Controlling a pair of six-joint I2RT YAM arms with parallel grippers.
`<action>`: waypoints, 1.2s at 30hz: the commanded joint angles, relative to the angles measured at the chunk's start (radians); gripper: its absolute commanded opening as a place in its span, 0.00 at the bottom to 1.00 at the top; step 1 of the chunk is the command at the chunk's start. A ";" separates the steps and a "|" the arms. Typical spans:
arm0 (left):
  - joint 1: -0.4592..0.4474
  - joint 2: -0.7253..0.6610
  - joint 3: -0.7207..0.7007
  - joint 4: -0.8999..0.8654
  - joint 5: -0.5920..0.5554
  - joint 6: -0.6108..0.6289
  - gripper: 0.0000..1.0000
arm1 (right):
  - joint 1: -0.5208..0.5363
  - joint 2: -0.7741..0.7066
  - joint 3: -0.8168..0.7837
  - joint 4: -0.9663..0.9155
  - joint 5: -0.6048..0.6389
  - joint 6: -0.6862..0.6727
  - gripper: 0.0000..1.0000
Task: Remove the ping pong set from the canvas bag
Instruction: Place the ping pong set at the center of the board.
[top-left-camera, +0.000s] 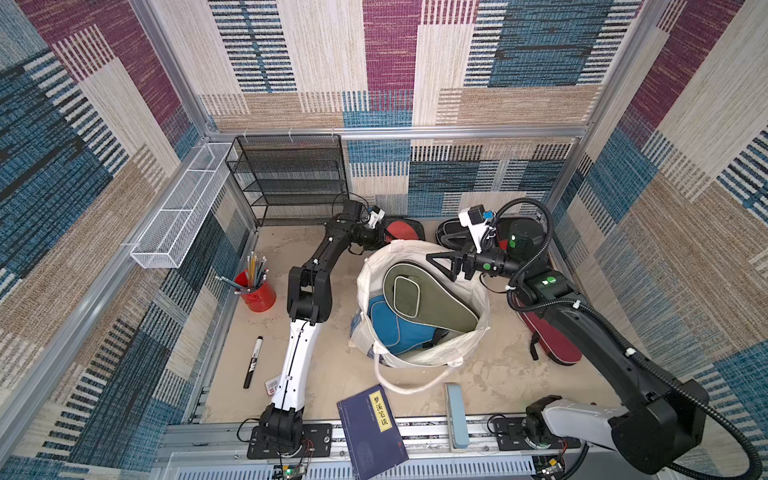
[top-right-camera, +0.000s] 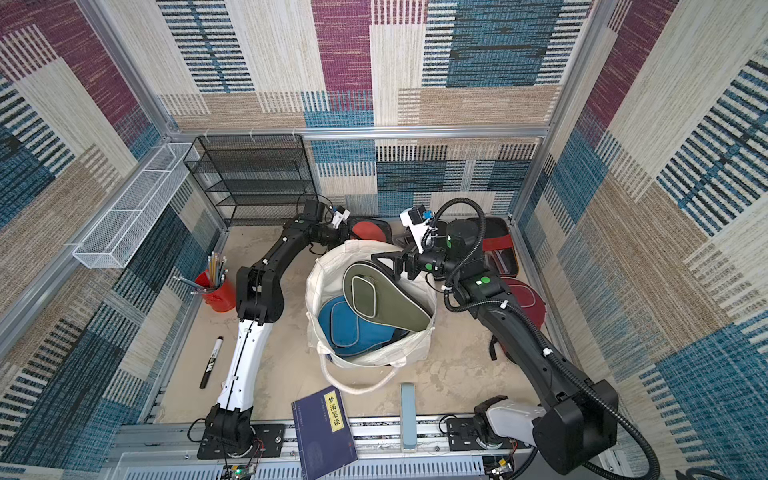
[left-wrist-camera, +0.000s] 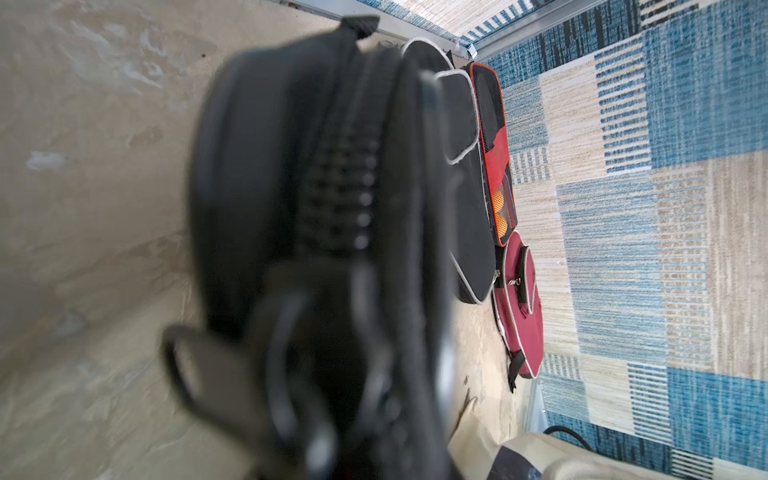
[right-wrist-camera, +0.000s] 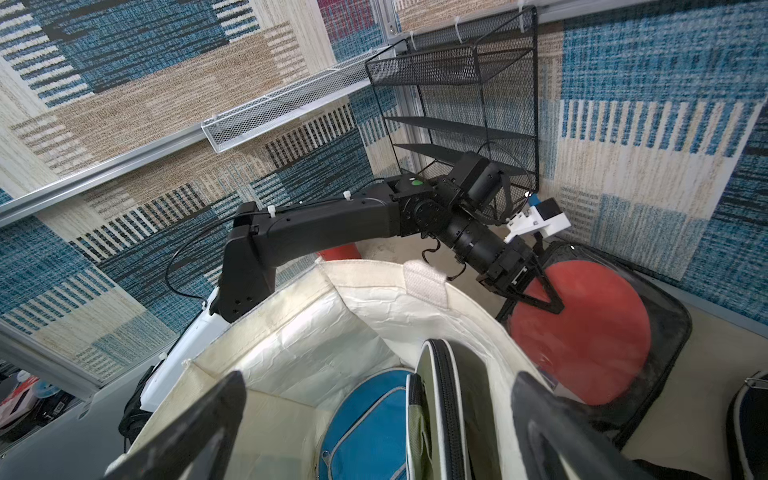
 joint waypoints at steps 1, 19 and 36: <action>-0.003 0.022 0.000 0.059 -0.104 0.061 0.00 | -0.001 0.005 0.009 0.028 -0.016 0.000 0.99; -0.056 0.086 0.045 0.131 -0.072 0.013 0.00 | -0.024 -0.004 -0.006 0.014 -0.028 -0.013 0.99; -0.099 0.105 0.030 0.236 -0.035 -0.059 0.00 | -0.042 -0.034 -0.037 0.020 -0.041 -0.014 0.99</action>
